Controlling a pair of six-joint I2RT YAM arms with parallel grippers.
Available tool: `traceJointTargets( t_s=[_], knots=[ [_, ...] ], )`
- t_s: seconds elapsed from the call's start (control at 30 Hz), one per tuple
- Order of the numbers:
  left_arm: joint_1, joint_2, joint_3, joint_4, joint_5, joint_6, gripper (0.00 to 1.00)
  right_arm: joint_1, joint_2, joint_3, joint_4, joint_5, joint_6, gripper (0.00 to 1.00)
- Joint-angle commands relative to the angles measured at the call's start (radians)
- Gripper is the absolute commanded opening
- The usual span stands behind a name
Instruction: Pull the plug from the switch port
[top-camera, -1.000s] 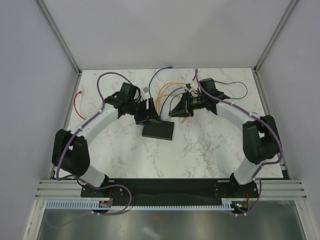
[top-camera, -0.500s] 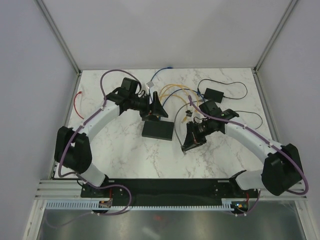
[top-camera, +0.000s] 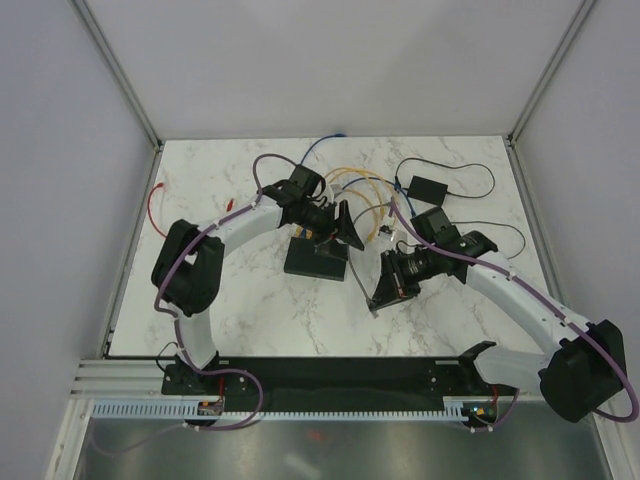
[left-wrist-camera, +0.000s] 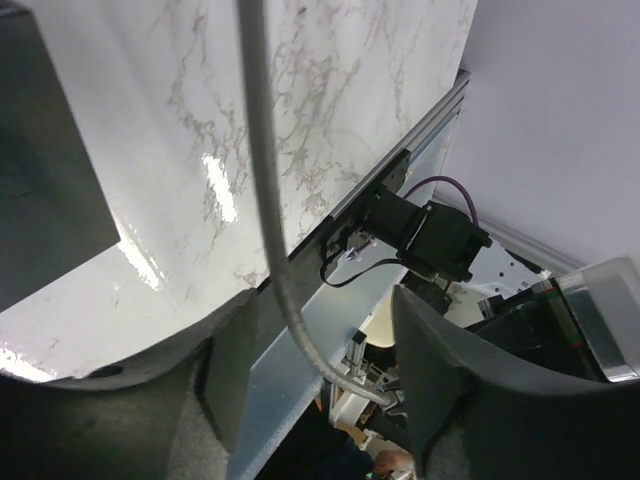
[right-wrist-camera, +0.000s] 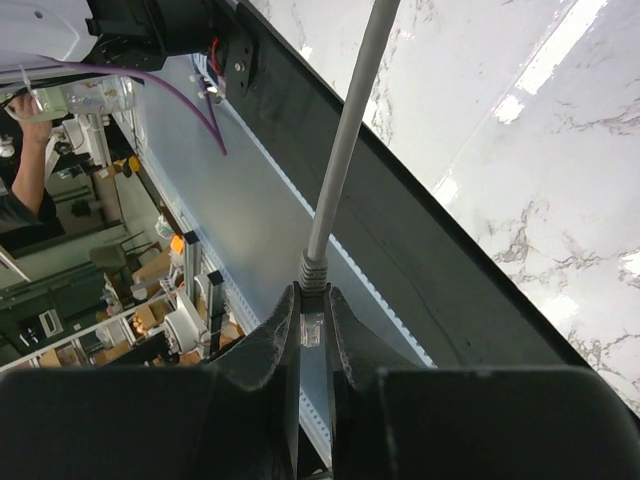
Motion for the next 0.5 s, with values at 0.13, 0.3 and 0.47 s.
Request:
traceJointTargets(
  t_s=[0.13, 0.3, 0.47],
  knots=[
    [-0.007, -0.051, -0.025, 0.034, 0.023, -0.035, 0.02, -0.001, -0.029, 0.023, 0.005, -0.057, 0.002, 0.07],
    [-0.006, -0.237, -0.119, -0.028, 0.028, 0.047, 0.02, -0.002, 0.006, 0.104, -0.006, 0.007, 0.007, 0.41],
    [0.008, -0.446, -0.193, -0.106, -0.026, 0.080, 0.02, -0.033, 0.059, 0.261, -0.015, 0.101, 0.037, 0.56]
  ],
)
